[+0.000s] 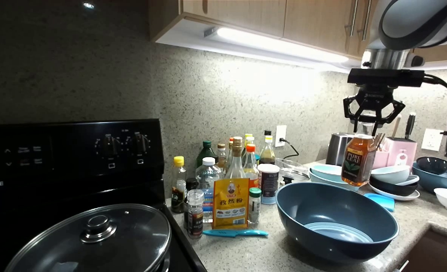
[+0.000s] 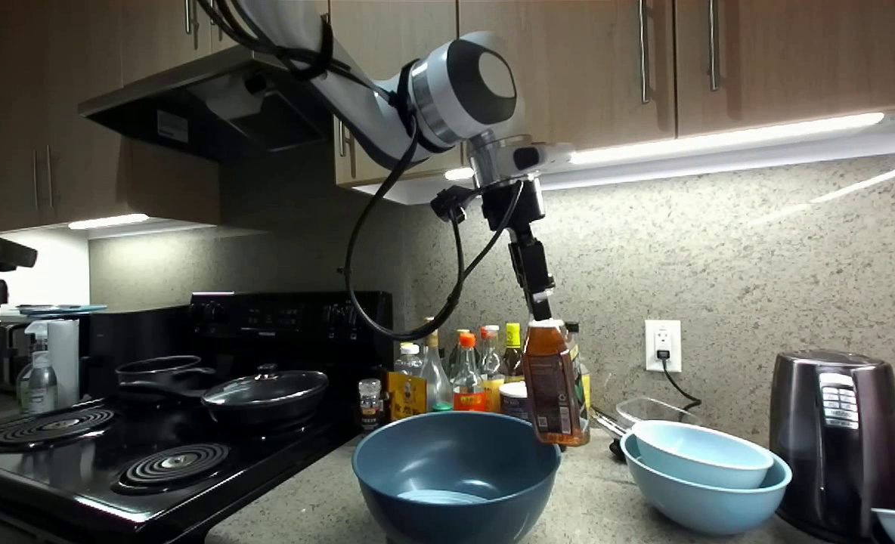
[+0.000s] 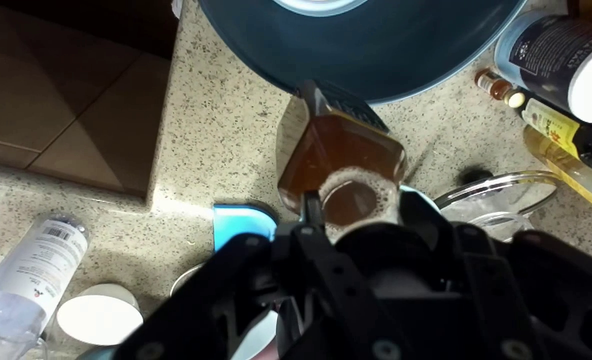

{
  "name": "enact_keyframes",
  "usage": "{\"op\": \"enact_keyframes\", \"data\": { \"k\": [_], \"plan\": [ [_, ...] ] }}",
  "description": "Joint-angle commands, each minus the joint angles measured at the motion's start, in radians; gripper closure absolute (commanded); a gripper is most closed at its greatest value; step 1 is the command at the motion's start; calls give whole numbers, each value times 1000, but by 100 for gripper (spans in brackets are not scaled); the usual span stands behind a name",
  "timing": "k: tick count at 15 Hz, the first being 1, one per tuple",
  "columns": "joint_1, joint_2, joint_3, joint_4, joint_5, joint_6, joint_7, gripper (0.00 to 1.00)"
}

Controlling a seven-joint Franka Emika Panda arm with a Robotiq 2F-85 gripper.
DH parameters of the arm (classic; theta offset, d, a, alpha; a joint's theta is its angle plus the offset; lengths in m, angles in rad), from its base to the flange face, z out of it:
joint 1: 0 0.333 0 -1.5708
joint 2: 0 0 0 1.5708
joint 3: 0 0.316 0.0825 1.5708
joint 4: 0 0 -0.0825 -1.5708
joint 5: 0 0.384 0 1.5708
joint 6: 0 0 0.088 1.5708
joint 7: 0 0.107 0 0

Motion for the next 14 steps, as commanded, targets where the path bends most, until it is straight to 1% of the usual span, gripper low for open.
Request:
{"op": "enact_keyframes", "data": {
  "k": [1, 7, 14],
  "plan": [
    [21, 23, 23, 46, -58, -45, 61, 82],
    [60, 71, 36, 61, -79, -49, 95, 82],
    [93, 118, 37, 82, -69, -57, 84, 82]
  ]
}}
